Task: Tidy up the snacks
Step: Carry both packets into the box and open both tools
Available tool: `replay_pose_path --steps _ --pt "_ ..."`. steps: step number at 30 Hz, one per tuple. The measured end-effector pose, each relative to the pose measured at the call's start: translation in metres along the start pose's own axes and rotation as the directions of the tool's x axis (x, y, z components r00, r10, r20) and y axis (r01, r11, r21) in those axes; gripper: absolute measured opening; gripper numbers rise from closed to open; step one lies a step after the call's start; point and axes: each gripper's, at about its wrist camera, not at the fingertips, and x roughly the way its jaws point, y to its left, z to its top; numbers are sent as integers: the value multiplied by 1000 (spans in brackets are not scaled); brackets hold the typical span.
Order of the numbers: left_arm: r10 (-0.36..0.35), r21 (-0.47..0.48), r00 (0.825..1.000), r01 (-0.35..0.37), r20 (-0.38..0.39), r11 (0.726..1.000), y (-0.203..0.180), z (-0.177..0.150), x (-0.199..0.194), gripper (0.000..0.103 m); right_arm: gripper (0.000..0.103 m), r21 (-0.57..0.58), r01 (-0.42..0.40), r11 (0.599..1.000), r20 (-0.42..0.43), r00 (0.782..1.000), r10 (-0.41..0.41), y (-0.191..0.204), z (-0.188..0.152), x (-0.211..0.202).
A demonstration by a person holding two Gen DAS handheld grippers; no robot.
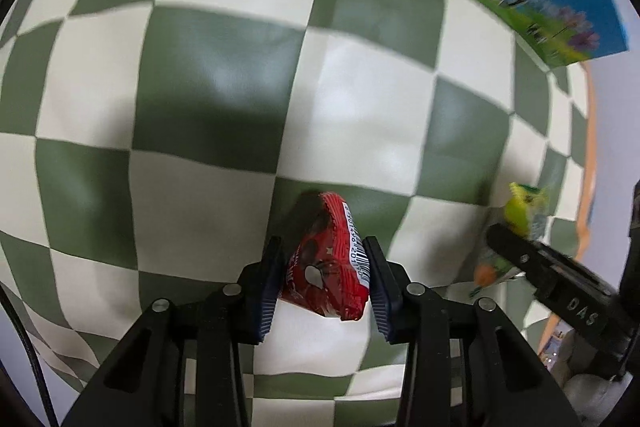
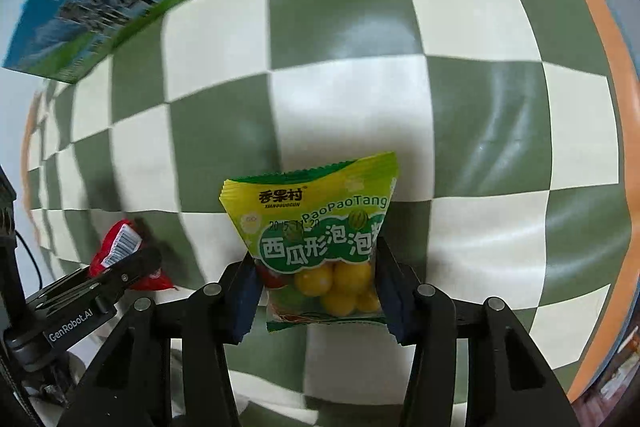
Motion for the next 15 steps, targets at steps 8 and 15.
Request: replay_pose_path --steps 8,15 --pt "-137 56 983 131 122 990 -32 27 -87 37 53 -40 -110 993 83 990 113 -12 32 -73" --pt "-224 146 944 193 243 970 -66 92 -172 37 53 -104 -176 979 207 959 195 18 69 -153"
